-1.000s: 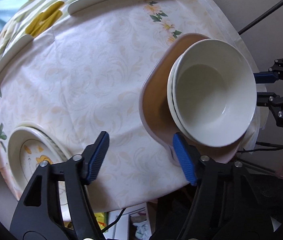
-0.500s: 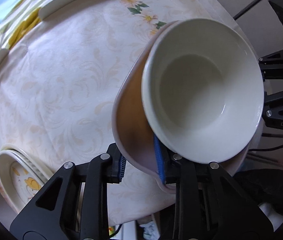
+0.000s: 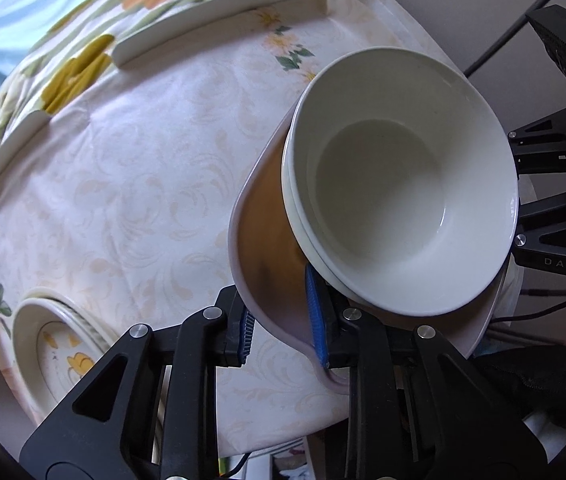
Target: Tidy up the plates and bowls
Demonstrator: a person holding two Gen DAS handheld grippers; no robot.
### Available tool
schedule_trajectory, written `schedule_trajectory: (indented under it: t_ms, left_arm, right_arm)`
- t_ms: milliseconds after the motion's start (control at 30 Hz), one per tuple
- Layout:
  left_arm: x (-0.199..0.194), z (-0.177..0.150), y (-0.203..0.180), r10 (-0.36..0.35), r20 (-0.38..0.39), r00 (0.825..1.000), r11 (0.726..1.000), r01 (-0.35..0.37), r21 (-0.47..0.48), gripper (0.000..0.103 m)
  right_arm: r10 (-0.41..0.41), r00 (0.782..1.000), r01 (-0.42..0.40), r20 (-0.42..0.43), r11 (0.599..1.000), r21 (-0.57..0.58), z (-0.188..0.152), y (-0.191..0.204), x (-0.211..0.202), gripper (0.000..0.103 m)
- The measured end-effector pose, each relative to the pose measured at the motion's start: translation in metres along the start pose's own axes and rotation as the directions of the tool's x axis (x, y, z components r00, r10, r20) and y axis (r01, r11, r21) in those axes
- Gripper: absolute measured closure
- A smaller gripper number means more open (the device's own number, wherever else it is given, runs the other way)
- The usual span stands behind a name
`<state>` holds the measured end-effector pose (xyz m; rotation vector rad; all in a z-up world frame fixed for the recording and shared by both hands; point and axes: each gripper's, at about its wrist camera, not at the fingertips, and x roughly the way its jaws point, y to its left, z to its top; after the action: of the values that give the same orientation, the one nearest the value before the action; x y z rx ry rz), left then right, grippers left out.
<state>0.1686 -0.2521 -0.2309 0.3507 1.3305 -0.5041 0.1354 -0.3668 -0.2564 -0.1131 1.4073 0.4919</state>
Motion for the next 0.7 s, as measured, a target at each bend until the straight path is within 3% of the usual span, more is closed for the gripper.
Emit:
schedule_trajectory:
  t_ms: [167,400,567,700]
  left_arm:
    - [-0.034,-0.018,0.021,0.022,0.048,0.999,0.998,-0.019,-0.058,0.082]
    - [-0.084,-0.056,0.078,0.066,0.088,0.994,0.99,-0.053,-0.134,0.082]
    - [-0.11,-0.095,0.136,0.101,0.092,0.991,0.984,-0.086,-0.158,0.082]
    - [-0.109,-0.122,0.179,0.113,0.081,0.99,0.978,-0.097,-0.183,0.083]
  right_arm:
    - [0.006,1.0,-0.004,0.017,0.997,-0.081,0.017,0.019,-0.018,0.085]
    - [0.006,0.999,0.001,0.036,0.981,-0.193,0.051,0.091,-0.037,0.085]
    - [0.029,0.998,-0.019,0.046,0.976,-0.217,0.079,0.147,-0.032,0.085]
    - [0.04,0.999,-0.032,0.031,0.973,-0.227,0.098,0.191,-0.012,0.085]
